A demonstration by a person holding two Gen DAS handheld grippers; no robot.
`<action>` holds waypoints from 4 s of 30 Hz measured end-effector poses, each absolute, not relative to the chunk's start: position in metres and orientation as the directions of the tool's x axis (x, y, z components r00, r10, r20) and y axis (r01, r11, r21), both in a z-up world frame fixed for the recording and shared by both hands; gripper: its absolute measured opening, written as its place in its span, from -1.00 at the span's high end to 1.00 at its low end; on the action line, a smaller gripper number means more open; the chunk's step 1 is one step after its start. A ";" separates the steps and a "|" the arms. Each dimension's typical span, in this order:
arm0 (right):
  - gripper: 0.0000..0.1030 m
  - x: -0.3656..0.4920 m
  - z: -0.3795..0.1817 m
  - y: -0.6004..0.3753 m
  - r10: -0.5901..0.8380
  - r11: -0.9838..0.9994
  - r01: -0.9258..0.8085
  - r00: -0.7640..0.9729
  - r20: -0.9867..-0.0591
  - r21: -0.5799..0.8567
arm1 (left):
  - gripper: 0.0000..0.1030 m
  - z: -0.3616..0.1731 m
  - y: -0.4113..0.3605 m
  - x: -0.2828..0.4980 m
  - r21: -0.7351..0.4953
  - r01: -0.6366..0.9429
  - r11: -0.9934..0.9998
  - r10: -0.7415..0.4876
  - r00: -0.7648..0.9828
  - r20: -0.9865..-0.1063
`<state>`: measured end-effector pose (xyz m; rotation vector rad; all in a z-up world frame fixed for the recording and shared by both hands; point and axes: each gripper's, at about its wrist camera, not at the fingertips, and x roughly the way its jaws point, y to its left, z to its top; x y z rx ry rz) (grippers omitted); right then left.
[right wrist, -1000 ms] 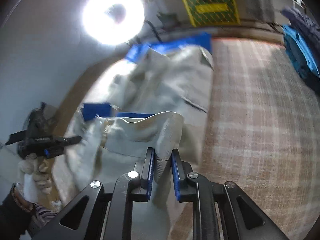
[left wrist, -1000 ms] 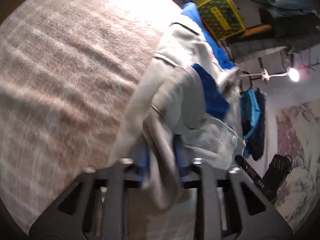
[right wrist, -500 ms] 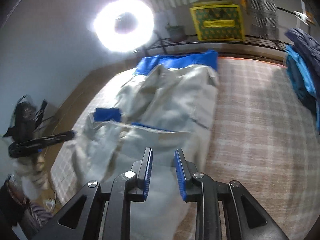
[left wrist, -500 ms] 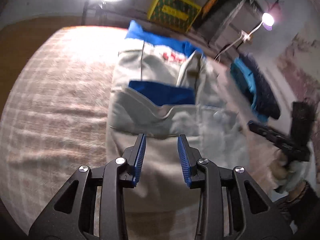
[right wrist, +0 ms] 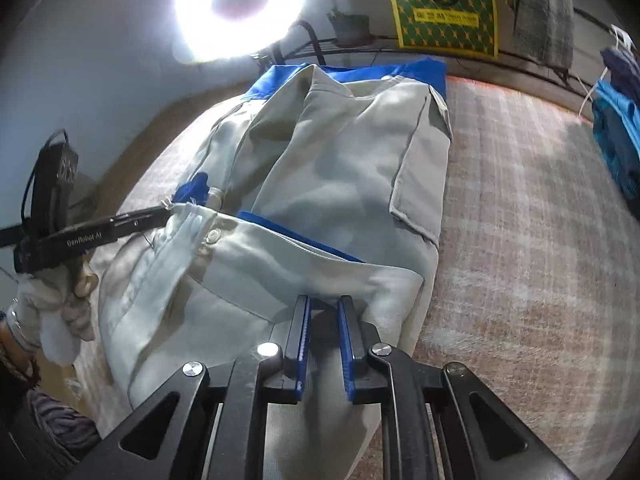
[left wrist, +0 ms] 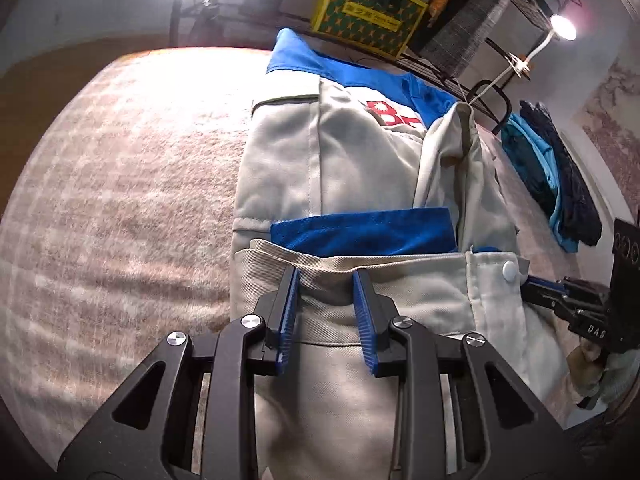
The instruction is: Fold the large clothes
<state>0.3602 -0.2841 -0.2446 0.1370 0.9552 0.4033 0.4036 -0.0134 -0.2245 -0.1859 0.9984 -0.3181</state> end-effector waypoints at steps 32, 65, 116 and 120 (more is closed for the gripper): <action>0.68 0.535 -0.256 -0.285 0.404 0.912 -0.303 0.563 -0.721 0.275 | 0.39 -0.237 -0.051 0.568 -0.093 0.396 0.914 -0.308 0.523 -0.795; 0.09 0.706 -0.257 -0.347 0.515 0.849 -0.234 0.565 -0.645 0.473 | -0.13 -0.244 -0.034 0.760 -0.411 0.237 0.880 -0.474 0.404 -0.783; 0.99 0.342 -0.080 -0.270 0.450 0.893 -0.363 0.725 -0.521 0.266 | 0.96 -0.060 -0.005 0.396 -0.343 0.449 0.825 -0.562 0.582 -0.588; 0.99 0.308 -0.097 -0.270 0.455 0.891 -0.364 0.717 -0.528 0.272 | 0.96 -0.076 0.004 0.361 -0.326 0.452 0.830 -0.550 0.572 -0.609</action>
